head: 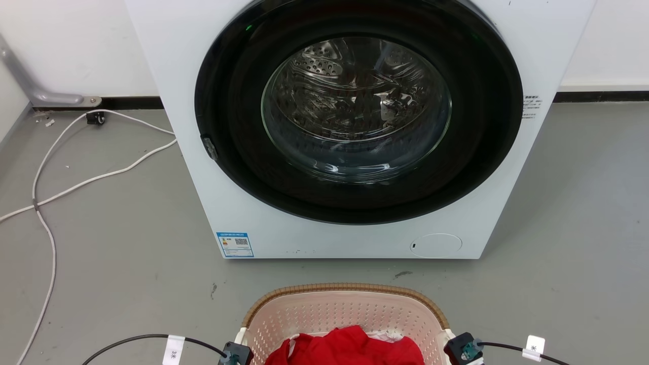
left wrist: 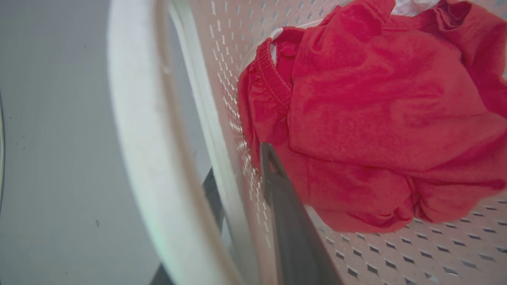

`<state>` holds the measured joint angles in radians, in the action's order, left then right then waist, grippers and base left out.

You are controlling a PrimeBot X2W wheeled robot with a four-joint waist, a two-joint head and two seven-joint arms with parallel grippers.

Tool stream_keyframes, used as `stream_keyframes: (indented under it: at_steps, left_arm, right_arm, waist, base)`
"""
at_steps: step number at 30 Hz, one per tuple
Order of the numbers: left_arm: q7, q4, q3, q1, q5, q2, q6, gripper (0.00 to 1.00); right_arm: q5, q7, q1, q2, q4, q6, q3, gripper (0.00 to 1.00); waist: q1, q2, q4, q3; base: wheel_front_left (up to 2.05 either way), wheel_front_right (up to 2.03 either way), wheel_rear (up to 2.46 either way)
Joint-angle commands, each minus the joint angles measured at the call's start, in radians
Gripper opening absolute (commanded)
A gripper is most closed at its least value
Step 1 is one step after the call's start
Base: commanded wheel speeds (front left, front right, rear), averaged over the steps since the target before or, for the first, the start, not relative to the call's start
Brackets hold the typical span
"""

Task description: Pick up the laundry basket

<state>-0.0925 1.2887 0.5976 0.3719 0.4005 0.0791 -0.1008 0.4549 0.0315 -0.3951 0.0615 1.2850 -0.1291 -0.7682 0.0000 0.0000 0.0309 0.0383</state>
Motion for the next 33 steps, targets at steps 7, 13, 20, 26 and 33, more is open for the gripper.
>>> stream_keyframes:
  at_steps: [7, 13, 20, 26, 33]
  left_arm:
    - [-0.010, -0.001, 0.009, -0.003, 0.002, 0.028, 0.003, 0.00]
    - [-0.010, -0.001, 0.015, -0.002, 0.010, 0.028, 0.004, 0.00]
    - [-0.010, -0.001, 0.022, -0.001, 0.016, 0.029, 0.006, 0.00]
    - [-0.011, -0.001, 0.028, 0.000, 0.020, 0.028, 0.005, 0.00]
    - [-0.011, -0.001, 0.035, 0.000, 0.028, 0.030, 0.006, 0.00]
  right_arm:
    - [-0.006, -0.002, 0.007, 0.024, 0.007, -0.003, -0.009, 0.00]
    - [-0.004, -0.003, 0.011, 0.024, 0.007, -0.003, -0.010, 0.00]
    - [-0.003, -0.002, 0.009, 0.024, 0.007, -0.003, -0.012, 0.00]
    - [-0.001, -0.005, 0.008, 0.026, 0.007, -0.003, -0.013, 0.00]
    - [0.001, -0.004, 0.009, 0.025, 0.007, -0.003, -0.014, 0.00]
  waist:
    - [0.0000, 0.0000, 0.001, 0.000]
    - [0.0000, 0.0000, 0.001, 0.001]
    - [0.0000, 0.0000, 0.001, 0.001]
    - [0.0000, 0.0000, 0.000, 0.001]
    - [0.0000, 0.0000, 0.001, 0.002]
  base:
    - [0.00, 0.00, 0.00]
    - [0.00, 0.00, 0.00]
    - [0.00, 0.00, 0.00]
    - [0.00, 0.00, 0.00]
    - [0.00, 0.00, 0.00]
